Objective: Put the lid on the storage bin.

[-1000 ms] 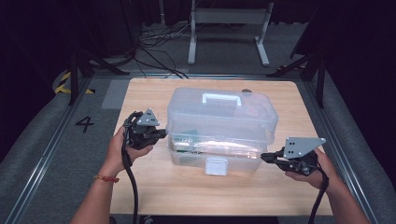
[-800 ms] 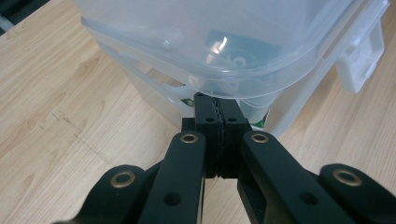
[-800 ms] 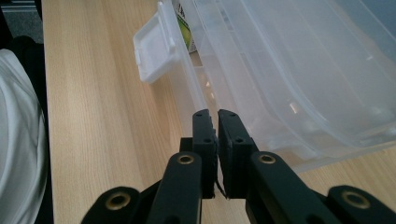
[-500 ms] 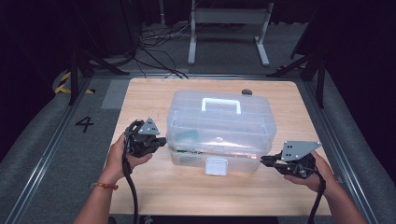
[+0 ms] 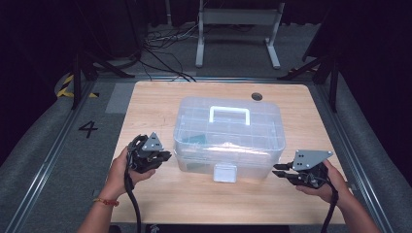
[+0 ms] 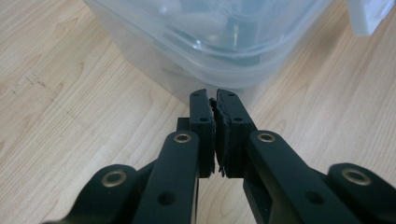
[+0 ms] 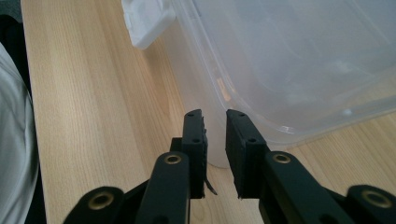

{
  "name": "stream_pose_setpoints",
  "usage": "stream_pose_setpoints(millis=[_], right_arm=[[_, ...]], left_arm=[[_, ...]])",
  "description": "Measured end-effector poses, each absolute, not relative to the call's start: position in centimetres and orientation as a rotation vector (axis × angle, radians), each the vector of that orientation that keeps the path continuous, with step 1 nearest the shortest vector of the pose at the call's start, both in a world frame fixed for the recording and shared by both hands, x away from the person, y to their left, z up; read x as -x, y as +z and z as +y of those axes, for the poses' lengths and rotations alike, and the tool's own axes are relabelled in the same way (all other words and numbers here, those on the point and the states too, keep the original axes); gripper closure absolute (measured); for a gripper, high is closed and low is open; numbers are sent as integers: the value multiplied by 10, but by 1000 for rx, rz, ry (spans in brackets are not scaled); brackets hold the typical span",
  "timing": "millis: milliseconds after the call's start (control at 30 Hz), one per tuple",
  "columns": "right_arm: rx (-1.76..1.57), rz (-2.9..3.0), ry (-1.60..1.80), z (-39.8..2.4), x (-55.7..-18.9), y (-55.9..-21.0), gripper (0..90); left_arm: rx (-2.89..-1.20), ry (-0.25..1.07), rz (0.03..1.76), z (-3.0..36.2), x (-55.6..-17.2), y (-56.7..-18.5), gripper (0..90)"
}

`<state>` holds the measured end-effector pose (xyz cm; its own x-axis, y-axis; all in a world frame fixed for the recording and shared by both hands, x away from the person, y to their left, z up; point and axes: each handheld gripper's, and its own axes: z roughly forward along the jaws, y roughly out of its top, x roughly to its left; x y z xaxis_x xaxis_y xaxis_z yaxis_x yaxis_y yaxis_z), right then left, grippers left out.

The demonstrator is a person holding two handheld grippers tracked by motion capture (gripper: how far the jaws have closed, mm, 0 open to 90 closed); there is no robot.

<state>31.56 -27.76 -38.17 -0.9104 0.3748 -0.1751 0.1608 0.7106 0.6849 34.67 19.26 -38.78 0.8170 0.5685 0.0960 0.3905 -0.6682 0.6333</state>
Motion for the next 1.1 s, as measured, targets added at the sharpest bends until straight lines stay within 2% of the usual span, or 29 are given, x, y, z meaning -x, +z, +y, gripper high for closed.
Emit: stream_pose_setpoints(millis=[167,367,600,833,933,1100], right_arm=[[-466,2590,986,-286,-314,-382,703],[-543,2534,952,-303,-316,-388,605],[-609,2497,892,-323,-314,-400,544],[-718,2468,897,-351,-312,-419,476],[-759,2462,909,-360,-311,-426,464],[-916,2394,907,-383,-306,-448,396]], left_arm=[[-2402,464,693,200,-336,-396,716],[-2471,499,672,207,-321,-406,591],[-2512,516,756,214,-316,-423,306],[-2560,498,781,227,-309,-441,261],[-2534,469,799,232,-307,-447,242],[-2463,395,814,243,-302,-456,242]])
